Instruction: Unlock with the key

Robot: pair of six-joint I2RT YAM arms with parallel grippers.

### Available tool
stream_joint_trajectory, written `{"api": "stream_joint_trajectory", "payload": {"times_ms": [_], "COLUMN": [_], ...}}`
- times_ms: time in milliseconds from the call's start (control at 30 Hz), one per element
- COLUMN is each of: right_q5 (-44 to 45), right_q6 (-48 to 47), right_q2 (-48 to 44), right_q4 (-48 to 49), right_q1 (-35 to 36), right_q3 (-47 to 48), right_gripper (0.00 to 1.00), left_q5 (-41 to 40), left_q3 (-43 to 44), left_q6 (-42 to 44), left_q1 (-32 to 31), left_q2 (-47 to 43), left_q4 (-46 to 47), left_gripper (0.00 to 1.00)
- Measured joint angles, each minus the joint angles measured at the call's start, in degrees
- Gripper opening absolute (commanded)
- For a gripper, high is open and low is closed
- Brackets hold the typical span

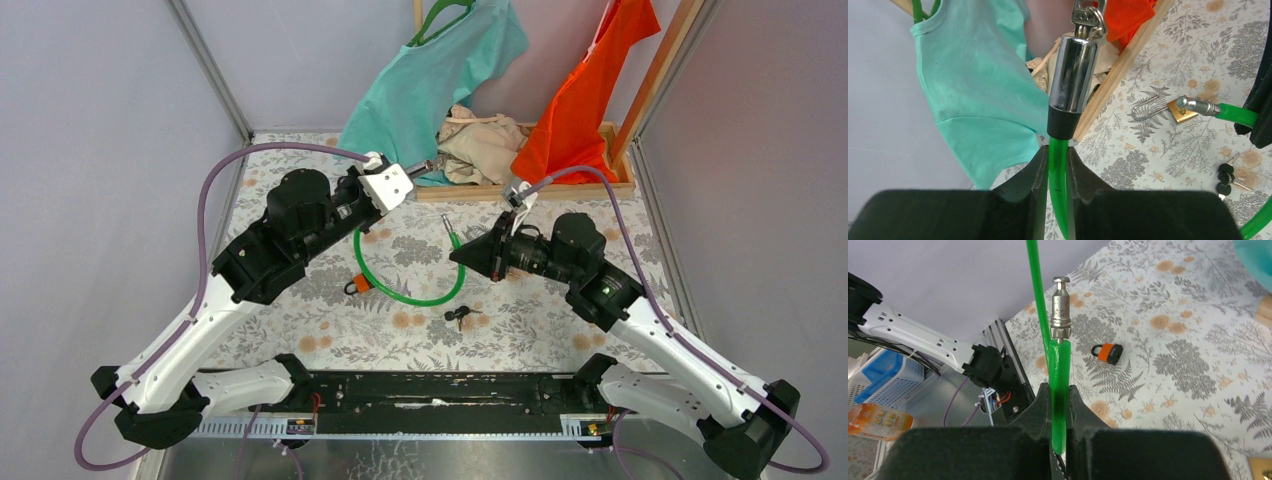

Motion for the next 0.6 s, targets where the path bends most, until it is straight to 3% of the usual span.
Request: {"api": "stream_joint_trajectory", "payload": {"times_ms": [267,400,600], "right_q5": [3.56,6.60,14.64], "right_q6": [3.65,7.30,12.48], "right_q2": [-3.85,-6.36,-8.68], "right_q4": [-4.55,-7.17,-15.56], "right_q1": [0.02,0.02,0.04], "right_q3": [-3.82,-10.03,-15.67], "right_gripper": [0.00,0.00,0.00], "left_q5": [4.98,10.69,16.55], "left_q3": [-1.20,-3.54,-7.82], "left_q6": [-2.43,-3.30,-4.37], "left_q1": [4.92,10.05,10.73], "left_q2": [1.97,9.01,20.04], "left_q4": [-6.73,-12.81,-15.98], "left_gripper": [0.00,0.00,0.00]}}
